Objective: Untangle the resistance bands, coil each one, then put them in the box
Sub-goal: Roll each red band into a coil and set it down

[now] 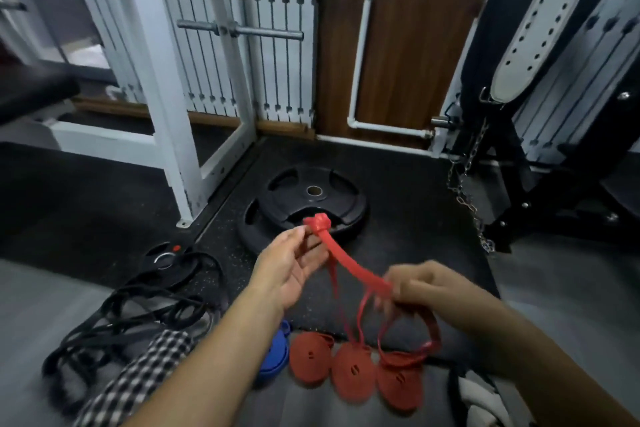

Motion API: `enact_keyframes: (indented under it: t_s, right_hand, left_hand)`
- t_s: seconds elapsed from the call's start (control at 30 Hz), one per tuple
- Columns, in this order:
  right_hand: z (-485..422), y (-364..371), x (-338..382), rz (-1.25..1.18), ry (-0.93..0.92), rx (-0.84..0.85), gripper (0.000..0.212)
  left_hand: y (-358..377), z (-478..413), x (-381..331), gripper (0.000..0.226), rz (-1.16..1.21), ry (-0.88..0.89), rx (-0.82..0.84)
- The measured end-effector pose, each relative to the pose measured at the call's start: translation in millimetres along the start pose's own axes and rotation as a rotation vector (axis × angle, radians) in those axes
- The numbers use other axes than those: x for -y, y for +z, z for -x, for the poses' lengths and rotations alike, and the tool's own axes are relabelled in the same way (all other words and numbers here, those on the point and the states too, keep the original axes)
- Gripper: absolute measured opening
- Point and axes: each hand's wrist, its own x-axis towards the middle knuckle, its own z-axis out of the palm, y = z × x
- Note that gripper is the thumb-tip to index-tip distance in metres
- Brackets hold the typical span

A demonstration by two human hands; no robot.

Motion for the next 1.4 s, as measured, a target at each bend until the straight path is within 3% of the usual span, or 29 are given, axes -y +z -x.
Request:
enact_keyframes:
  t_s: [0.1,0.2,0.3,0.37,0.47,0.57,0.7,0.8,0.87,0.93,1.07,1.17,1.27,1.4]
  right_hand:
    - [-5.3,-2.1,-33.7,-0.058,0.143,-0.056,0.020]
    - [-18.8,-2.0,-51.8,-0.070,0.197,-0.269,0.017]
    - [-32.4,3.7,-42.0,-0.064,0.080,-0.346,0.043]
    - [-40.9,10.2,-36.4,-0.114,-0.019,-0.305,0.054]
    - [-51.3,17.0,-34.7,-0.291,-0.053,-0.313,0.032]
    - [-55.8,12.6,-33.6,-0.220,-0.052,-0.409,0.014]
    - [-52.7,-1.1,-36.6,-0.123,-0.001,-0.516,0.011]
    - [-47.2,-5.9,-38.8,-0.069,0.021,-0.444,0.012]
    - [-43.7,-5.9,-37.6,-0.029,0.009,-0.386,0.013]
    - [-40.3,-6.3,-37.6,0.003,-0.022,-0.395,0.014]
    - [-34.8,-6.0,-36.5,-0.061,-0.049,-0.454,0.015]
    - [-34.6,-3.1,-35.4,-0.104,-0.067,-0.490,0.017]
    - [-36.1,-0.1,-34.6,-0.338,-0.039,-0.518,0.017]
    - [-37.1,7.1,-34.4,-0.290,-0.031,-0.521,0.023]
  left_hand:
    - [3.7,-3.3,-8.3,0.011,-0.039,0.113,0.011]
    - [9.9,-1.5,-7.5,0.014,-0.153,0.125,0.071]
    - [17.2,-1.8,4.7,0.018,-0.332,0.135,0.104]
    - [23.9,1.3,10.4,0.018,-0.376,0.124,0.160]
    - [32.7,6.2,6.7,0.020,-0.507,0.178,0.197]
    - [30.0,-2.0,-1.0,0.020,-0.724,0.306,0.113]
    - [16.4,-15.0,-11.9,0.061,-1.241,0.670,-0.121]
    - [13.1,-14.1,-7.2,0.058,-1.569,0.997,0.160]
    - [10.6,-13.9,1.4,0.050,-1.672,1.038,0.297]
    - [13.5,-8.5,2.7,0.041,-1.588,0.881,0.270]
    - [18.8,-2.9,-3.2,0.038,-1.202,0.457,0.315]
    - [22.2,-0.2,-0.1,0.036,-1.166,0.417,0.355]
    - [25.7,2.0,0.6,0.025,-0.946,0.393,0.334]
    - [27.7,2.0,5.2,0.022,-0.757,0.406,0.279]
